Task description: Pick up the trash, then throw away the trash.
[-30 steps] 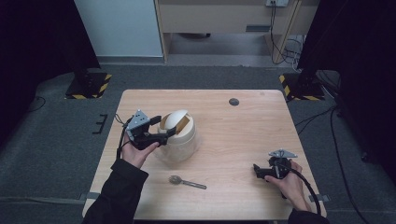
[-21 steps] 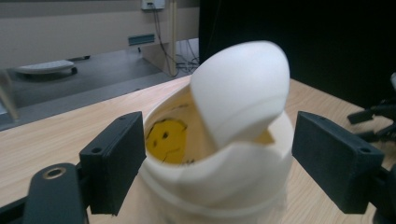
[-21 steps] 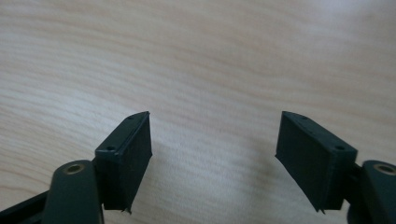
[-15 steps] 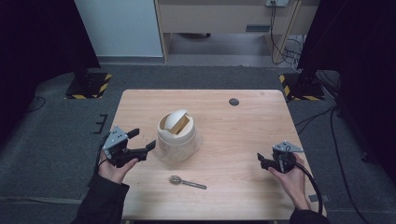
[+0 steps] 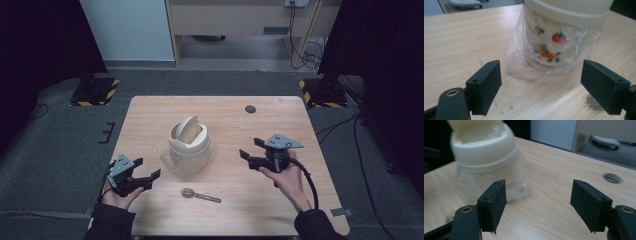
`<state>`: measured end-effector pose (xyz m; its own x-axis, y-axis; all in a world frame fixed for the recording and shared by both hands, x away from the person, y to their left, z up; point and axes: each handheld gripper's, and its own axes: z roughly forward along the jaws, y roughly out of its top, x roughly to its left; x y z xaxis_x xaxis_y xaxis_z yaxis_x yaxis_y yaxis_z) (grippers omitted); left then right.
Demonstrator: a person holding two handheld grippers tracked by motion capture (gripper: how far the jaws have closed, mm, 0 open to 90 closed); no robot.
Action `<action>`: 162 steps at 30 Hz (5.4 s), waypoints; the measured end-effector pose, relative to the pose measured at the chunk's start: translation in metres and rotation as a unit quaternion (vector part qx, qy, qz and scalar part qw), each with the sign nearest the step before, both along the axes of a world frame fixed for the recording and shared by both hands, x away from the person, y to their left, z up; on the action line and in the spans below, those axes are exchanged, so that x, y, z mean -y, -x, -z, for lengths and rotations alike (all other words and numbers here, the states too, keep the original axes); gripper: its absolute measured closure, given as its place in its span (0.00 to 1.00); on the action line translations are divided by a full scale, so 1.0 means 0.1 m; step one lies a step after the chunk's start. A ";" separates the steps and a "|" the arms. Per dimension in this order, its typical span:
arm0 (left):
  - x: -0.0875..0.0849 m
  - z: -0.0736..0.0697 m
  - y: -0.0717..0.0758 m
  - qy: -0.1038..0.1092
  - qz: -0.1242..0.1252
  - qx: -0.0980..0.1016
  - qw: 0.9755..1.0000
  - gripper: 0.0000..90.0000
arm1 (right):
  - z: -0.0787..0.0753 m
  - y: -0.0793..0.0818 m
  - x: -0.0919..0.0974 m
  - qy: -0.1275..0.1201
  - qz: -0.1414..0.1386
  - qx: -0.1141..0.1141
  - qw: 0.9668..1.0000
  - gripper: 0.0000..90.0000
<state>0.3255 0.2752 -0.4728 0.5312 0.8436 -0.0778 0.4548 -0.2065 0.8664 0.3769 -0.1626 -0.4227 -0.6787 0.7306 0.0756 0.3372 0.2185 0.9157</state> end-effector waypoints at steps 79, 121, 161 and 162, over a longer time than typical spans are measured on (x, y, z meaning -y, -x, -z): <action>0.00 0.04 -0.02 -0.014 -0.001 -0.006 1.000 0.24 | 0.01 0.31 -0.28 -0.009 -0.110 -0.033 0.993 0.89; 0.80 -0.84 -0.08 0.134 0.055 0.102 0.984 0.37 | -0.59 0.41 -0.02 -0.087 -0.083 0.077 0.990 0.89; 1.43 -0.91 -0.24 0.205 0.083 0.060 0.973 0.40 | -0.48 0.46 -0.22 -0.088 -0.110 0.085 0.986 0.89; 1.43 -0.91 -0.23 0.207 0.082 0.061 0.973 0.40 | -0.48 0.46 -0.22 -0.088 -0.110 0.083 0.987 0.89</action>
<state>0.3490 0.1324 -0.3820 0.6830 0.6566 -0.3200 0.3331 0.1100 0.9365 0.3309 -0.1405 -0.3751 -0.8330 0.5497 0.0624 0.1412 0.1022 0.9847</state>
